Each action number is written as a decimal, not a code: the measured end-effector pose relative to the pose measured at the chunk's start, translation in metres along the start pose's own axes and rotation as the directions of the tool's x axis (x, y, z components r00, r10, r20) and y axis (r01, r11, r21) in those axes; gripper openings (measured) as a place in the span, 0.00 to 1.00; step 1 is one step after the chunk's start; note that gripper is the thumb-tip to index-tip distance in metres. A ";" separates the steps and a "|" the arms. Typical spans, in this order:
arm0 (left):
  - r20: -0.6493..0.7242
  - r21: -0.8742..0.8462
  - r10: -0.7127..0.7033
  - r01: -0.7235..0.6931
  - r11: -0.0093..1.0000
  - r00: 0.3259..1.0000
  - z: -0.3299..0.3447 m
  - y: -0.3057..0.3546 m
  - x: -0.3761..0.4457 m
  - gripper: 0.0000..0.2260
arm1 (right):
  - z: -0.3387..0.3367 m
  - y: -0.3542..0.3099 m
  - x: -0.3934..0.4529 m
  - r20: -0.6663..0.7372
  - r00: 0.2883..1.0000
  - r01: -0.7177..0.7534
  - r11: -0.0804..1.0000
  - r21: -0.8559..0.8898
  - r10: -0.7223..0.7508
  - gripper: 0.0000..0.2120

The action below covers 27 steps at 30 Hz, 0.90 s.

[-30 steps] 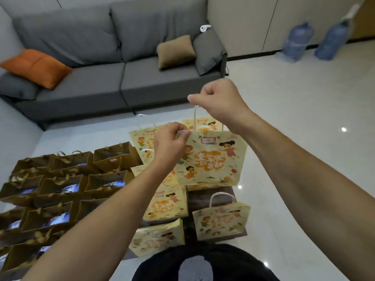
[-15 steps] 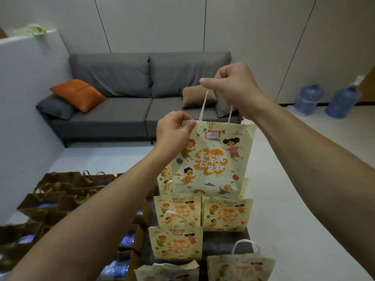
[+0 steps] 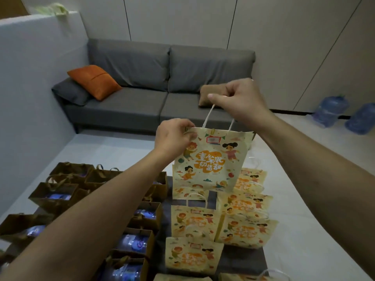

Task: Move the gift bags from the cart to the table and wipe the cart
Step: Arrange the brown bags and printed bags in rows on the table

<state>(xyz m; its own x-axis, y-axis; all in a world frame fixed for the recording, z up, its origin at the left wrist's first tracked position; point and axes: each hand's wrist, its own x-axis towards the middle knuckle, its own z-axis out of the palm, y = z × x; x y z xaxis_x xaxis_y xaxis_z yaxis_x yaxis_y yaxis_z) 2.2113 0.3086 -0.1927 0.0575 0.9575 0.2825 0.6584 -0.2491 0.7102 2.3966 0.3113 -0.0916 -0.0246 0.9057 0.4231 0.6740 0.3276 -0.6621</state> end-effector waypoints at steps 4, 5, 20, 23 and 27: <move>0.024 0.059 -0.009 0.007 0.998 1.000 0.012 -0.031 0.007 0.07 | 0.033 0.011 0.006 0.059 0.998 -0.034 0.999 -0.030 0.035 0.19; 0.038 0.070 -0.011 0.008 0.998 0.999 0.015 -0.040 0.009 0.07 | 0.040 0.015 0.006 0.074 0.996 -0.046 0.998 -0.038 0.049 0.19; 0.306 0.166 -0.186 0.140 0.976 0.934 0.103 -0.159 0.014 0.07 | 0.153 0.111 -0.016 0.239 0.888 -0.365 0.918 -0.152 0.393 0.24; 0.336 0.212 -0.196 0.129 0.969 0.921 0.123 -0.177 0.007 0.08 | 0.171 0.131 -0.025 0.282 0.853 -0.396 0.896 -0.200 0.440 0.25; 0.393 0.237 -0.227 0.141 0.961 0.891 0.150 -0.202 -0.004 0.05 | 0.195 0.159 -0.047 0.313 0.812 -0.441 0.869 -0.226 0.493 0.27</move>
<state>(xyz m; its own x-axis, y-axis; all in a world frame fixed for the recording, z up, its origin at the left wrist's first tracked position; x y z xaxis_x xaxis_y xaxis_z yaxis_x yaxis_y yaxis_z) 2.1906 0.3773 -0.4337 0.1964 0.9669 -0.1632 0.8189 -0.0702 0.5696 2.3611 0.3729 -0.3370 0.0813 0.9809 -0.1767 0.7631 -0.1753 -0.6220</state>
